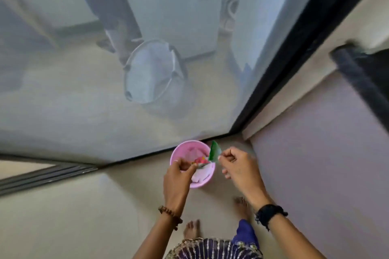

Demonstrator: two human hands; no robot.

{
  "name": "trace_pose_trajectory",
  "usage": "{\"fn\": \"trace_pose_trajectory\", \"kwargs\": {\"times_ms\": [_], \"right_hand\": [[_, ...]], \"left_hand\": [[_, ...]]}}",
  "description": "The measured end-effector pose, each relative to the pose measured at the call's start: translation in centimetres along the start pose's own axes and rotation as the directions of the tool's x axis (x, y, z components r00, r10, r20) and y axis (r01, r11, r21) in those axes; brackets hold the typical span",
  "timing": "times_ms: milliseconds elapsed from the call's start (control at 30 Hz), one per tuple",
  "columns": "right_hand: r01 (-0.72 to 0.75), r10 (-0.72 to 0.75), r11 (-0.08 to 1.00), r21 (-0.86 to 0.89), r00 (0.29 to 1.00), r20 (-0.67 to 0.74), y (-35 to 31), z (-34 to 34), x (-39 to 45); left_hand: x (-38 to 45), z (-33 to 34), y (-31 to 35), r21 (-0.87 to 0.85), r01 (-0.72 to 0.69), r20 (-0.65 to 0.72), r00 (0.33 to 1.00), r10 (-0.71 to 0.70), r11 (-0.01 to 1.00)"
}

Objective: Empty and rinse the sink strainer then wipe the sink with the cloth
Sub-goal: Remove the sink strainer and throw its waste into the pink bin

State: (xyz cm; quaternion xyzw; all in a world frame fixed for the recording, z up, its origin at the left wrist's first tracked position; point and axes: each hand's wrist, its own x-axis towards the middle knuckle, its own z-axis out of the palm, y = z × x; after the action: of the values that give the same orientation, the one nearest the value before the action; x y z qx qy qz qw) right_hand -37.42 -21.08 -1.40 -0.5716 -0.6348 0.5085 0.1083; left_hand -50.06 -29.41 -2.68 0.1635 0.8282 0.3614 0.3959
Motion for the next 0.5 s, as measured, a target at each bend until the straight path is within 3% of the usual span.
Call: {"fn": "trace_pose_trajectory", "kwargs": {"times_ms": [233,333,500], "right_hand": [[-0.036,0.098,0.923,-0.383,0.985,0.143,12.6,14.2,11.2],[-0.107,0.199,0.911,-0.399,0.960,0.198,18.3,19.0,15.2],[-0.243,0.334,0.904,-0.353,0.915,0.225,22.5,22.3,17.5]], "left_hand": [[14.5,5.7,-14.9,0.179,0.091,-0.001,0.996,-0.093,0.980],[19.9,8.7,-20.5,0.210,0.169,-0.002,0.985,-0.172,0.963],[21.9,11.3,-25.0,0.226,0.231,0.135,0.955,-0.266,0.946]]}}
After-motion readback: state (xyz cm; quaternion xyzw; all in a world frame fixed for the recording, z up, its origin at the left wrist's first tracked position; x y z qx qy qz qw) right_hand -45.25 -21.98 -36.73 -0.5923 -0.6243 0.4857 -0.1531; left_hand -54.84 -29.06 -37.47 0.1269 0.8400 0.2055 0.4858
